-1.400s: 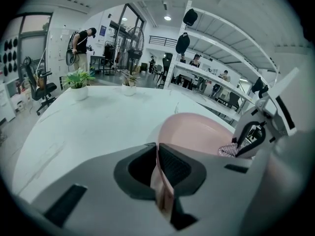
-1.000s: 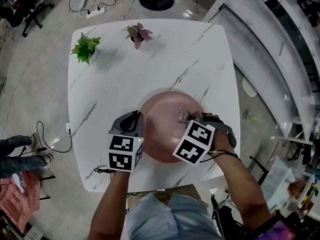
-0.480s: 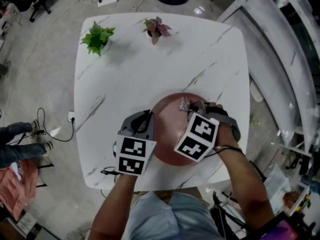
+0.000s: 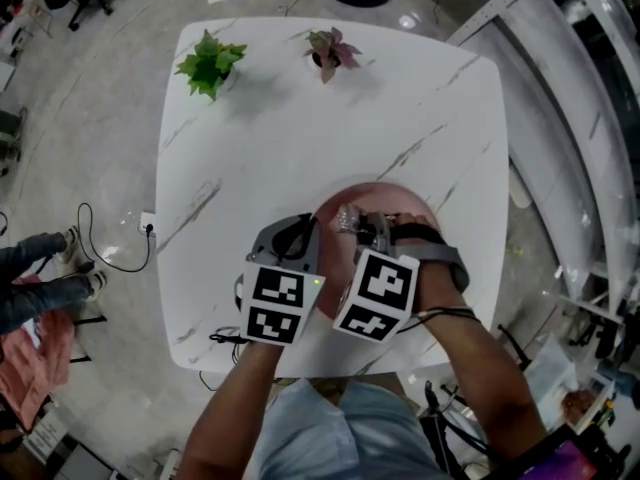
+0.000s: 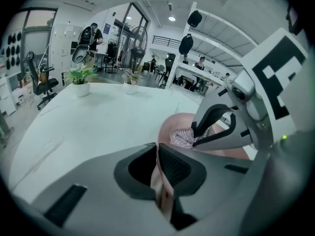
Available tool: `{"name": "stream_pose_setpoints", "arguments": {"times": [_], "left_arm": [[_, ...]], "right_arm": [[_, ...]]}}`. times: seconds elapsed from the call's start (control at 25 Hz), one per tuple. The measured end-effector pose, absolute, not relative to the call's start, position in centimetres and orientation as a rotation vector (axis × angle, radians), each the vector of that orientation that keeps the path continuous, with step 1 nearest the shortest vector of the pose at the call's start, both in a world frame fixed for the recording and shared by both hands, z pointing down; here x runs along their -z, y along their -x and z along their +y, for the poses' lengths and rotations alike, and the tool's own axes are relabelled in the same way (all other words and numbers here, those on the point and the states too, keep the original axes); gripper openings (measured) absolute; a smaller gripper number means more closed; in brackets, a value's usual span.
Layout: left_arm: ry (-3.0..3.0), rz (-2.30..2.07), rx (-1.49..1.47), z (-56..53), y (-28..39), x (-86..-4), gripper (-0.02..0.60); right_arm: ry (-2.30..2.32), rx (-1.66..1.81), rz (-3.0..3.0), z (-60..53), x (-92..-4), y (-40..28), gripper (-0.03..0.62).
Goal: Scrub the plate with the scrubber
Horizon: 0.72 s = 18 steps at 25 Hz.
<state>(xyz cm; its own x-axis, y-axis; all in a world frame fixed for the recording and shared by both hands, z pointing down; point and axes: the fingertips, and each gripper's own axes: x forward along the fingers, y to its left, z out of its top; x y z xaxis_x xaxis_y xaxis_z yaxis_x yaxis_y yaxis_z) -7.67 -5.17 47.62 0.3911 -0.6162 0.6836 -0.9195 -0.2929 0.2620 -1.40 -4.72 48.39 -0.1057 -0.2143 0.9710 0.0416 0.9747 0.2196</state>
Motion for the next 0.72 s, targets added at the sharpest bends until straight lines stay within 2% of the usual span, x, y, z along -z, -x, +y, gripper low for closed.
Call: {"name": "stream_pose_setpoints", "arguments": {"times": [0.72], "left_arm": [[-2.055, -1.299, -0.644, -5.4, 7.6, -47.8, 0.018]], "right_arm": [[0.025, 0.227, -1.737, 4.3, -48.4, 2.0, 0.057]]}}
